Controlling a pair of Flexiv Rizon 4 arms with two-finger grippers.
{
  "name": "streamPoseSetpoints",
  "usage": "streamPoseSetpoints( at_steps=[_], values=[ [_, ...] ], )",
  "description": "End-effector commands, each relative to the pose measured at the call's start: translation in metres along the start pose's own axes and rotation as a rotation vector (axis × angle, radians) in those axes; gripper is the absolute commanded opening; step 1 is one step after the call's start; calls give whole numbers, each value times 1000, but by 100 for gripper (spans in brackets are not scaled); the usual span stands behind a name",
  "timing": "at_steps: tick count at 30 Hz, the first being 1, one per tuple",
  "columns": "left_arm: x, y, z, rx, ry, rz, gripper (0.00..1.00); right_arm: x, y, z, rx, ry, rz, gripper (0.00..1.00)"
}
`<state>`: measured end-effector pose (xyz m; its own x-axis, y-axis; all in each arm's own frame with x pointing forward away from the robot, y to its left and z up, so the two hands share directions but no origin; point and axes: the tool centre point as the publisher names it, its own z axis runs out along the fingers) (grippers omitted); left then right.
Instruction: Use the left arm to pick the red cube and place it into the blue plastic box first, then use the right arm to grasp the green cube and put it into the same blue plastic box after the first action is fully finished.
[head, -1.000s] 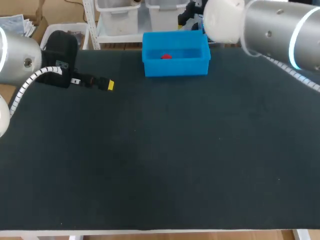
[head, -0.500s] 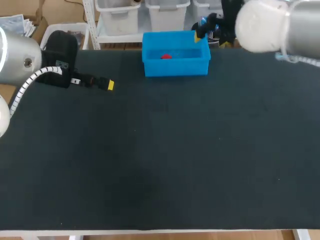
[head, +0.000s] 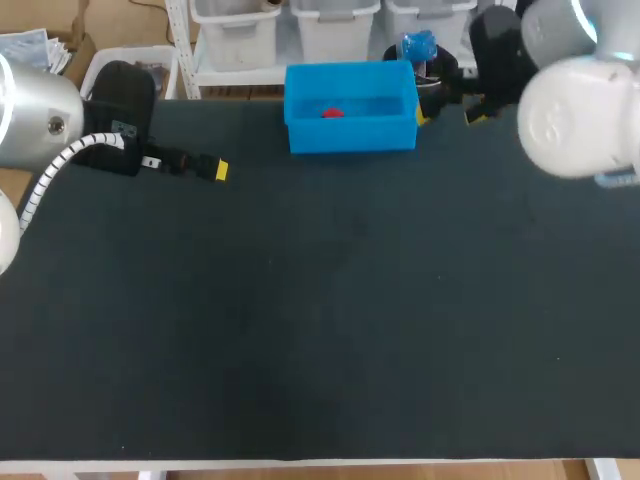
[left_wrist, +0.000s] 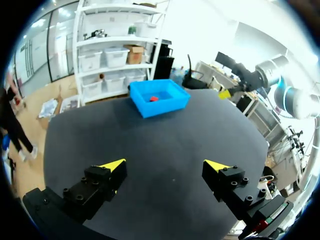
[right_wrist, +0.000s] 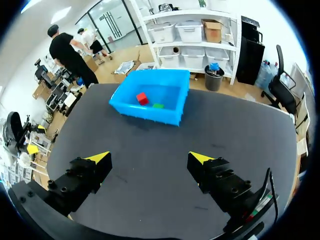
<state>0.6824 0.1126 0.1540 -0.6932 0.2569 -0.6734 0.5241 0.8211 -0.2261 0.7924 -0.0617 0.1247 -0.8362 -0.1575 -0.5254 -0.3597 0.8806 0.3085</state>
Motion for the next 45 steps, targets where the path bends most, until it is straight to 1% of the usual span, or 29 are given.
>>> streamPoseSetpoints(
  at_steps=[1,8,17,28,35,45],
  values=[
    [1,2,0,8,-3,2,100,35,-2,-8,6,-175,5,100],
    [1,2,0,8,-3,2,100,35,0,-9,-6,-174,-5,100],
    [1,2,0,8,-3,2,100,21,10,-3,-6,-170,-33,100],
    [1,2,0,8,-3,2,100,6,15,-9,19,-157,-69,100],
    [1,2,0,8,-3,2,100,5,16,-14,25,-142,-78,100],
    [1,2,0,8,-3,2,100,14,16,-27,32,-114,-103,100]
  ],
)
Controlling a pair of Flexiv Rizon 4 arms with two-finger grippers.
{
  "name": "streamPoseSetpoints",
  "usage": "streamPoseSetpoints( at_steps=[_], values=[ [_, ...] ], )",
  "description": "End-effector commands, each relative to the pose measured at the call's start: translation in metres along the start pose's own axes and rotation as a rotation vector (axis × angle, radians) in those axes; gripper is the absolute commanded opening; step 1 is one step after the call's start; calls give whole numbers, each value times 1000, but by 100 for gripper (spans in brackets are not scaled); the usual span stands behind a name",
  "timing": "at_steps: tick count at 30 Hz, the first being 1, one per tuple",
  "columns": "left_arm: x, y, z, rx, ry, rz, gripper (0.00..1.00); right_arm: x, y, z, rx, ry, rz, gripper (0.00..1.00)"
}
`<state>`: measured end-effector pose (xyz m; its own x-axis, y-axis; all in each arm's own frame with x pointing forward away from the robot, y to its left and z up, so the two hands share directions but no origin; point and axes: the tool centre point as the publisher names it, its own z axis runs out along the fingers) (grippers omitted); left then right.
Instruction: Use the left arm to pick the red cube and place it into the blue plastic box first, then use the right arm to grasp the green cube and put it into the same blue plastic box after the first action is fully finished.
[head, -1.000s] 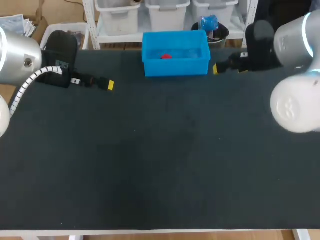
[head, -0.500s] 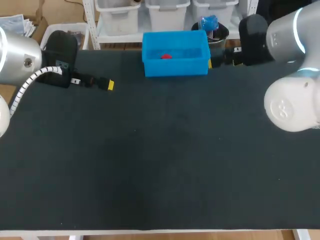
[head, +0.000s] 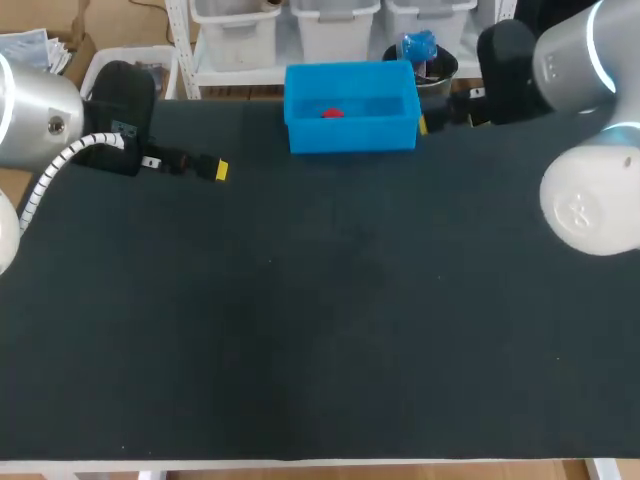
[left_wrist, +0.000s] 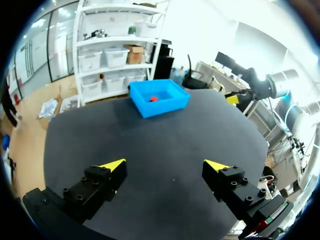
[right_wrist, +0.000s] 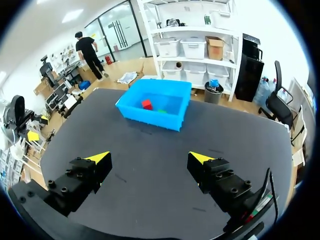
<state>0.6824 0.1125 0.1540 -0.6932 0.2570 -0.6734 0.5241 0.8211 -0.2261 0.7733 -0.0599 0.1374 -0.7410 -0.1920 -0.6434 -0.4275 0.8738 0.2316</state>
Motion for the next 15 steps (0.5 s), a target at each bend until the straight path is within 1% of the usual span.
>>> streamPoseSetpoints(
  at_steps=[1,15],
  values=[
    [1,2,0,8,-3,2,100,5,4,-11,6,7,-6,100],
    [1,2,0,8,-3,2,100,20,5,-11,6,33,-8,100]
  ],
)
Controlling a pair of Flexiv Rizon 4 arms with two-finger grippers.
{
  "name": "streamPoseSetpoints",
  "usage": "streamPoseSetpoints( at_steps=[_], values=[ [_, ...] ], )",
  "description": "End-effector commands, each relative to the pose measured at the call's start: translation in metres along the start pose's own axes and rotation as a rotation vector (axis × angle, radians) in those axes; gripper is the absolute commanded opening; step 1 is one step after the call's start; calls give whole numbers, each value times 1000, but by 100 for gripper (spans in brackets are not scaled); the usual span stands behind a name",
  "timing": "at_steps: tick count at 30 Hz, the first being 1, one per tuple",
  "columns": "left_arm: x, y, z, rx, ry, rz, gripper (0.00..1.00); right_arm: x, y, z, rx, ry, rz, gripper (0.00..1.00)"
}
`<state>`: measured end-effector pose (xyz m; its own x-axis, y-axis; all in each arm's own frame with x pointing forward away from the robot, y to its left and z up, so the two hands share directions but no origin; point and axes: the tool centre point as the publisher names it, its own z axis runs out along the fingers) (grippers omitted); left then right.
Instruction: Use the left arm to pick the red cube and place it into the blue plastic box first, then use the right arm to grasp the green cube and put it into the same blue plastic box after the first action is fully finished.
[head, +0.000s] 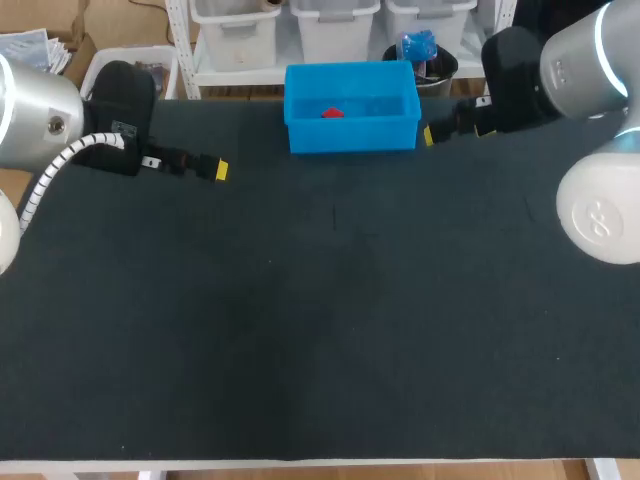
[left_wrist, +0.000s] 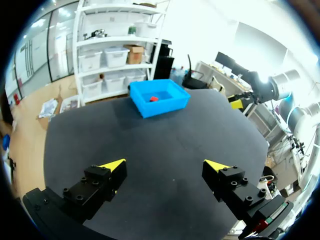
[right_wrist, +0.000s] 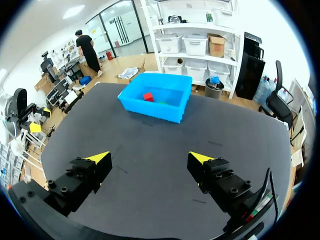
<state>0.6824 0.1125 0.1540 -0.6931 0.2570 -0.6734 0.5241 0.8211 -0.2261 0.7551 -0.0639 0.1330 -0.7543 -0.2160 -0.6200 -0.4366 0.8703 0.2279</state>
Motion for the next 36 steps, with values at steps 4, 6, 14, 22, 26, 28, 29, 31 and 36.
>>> streamPoseSetpoints(
  at_steps=[4,6,14,22,26,28,29,31,36],
  values=[
    [1,2,0,8,-3,2,100,5,2,-4,11,0,6,100],
    [1,2,0,8,-3,2,100,6,2,-5,12,0,7,100],
    [1,2,0,8,-3,2,100,6,4,-6,7,5,-3,100],
    [1,2,0,8,-3,2,100,7,4,-7,18,18,2,100],
    [1,2,0,8,-3,2,100,7,4,-7,18,18,2,100],
    [1,2,0,8,-3,2,100,7,4,-7,18,18,2,100],
    [1,2,0,8,-3,2,100,7,4,-7,18,18,2,100],
    [1,2,0,8,-3,2,100,7,4,-7,18,18,2,100],
    [1,2,0,8,-3,2,100,7,4,-7,18,18,2,100]
  ],
)
